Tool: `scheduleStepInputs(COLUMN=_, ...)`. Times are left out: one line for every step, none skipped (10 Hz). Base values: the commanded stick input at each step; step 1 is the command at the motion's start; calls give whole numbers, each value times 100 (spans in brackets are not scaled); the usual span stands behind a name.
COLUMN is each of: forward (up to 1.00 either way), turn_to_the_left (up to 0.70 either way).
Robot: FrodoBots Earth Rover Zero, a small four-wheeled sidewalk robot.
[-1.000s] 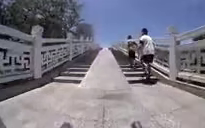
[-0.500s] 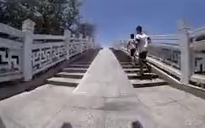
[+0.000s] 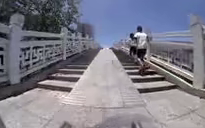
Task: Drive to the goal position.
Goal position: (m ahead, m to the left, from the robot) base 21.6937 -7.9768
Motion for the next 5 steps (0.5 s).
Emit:
scheduleStepInputs(forward=70, turn_to_the_left=0)
scheduleStepInputs(forward=70, turn_to_the_left=0)
scheduleStepInputs(forward=70, turn_to_the_left=0)
scheduleStepInputs(forward=70, turn_to_the_left=0)
scheduleStepInputs(forward=70, turn_to_the_left=0)
